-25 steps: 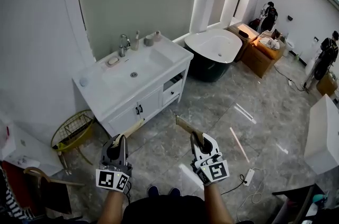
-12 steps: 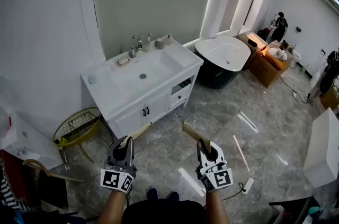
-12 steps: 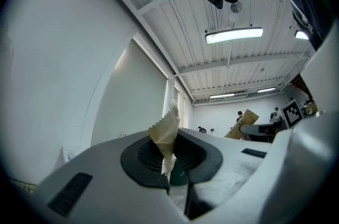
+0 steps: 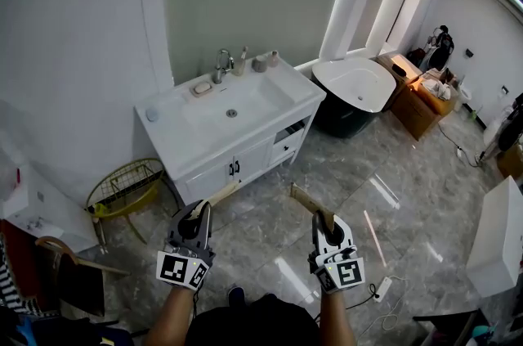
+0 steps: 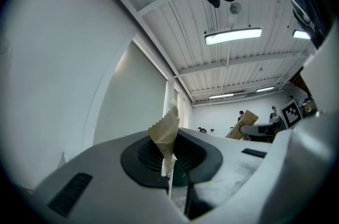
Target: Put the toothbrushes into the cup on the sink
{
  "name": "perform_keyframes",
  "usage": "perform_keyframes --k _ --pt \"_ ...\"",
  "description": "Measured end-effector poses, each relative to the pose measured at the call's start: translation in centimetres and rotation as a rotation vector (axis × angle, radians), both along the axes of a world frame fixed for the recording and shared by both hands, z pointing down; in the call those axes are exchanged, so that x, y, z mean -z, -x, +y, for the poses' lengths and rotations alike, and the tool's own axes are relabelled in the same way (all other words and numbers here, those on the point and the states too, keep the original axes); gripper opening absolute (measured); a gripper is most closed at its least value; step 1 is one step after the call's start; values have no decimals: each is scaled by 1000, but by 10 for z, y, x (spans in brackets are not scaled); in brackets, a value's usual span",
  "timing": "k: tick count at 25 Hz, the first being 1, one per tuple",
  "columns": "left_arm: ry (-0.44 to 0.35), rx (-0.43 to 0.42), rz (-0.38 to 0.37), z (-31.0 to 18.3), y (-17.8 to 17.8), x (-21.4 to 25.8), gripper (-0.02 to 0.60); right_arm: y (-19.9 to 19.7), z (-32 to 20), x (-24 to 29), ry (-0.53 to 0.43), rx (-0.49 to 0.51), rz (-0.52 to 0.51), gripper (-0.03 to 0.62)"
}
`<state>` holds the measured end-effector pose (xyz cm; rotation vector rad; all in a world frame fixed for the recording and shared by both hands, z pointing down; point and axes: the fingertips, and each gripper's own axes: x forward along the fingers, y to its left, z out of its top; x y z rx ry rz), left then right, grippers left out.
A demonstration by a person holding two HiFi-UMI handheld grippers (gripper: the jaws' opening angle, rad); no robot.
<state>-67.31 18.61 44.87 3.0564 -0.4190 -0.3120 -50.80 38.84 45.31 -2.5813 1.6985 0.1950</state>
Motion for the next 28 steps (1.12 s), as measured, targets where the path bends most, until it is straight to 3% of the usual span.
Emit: perform_keyframes --k 15,20,28 --pt "-1 -36 -5 -8 -28 -10 44 -21 0 -10 -17 -31 -12 48" --pt "-8 -17 -10 -24 -57 -18 44 -56 -16 -21 -32 -16 -18 48" --pt "-5 19 -24 -59 -136 -25 44 -146 -64 -31 -26 25 -40 48"
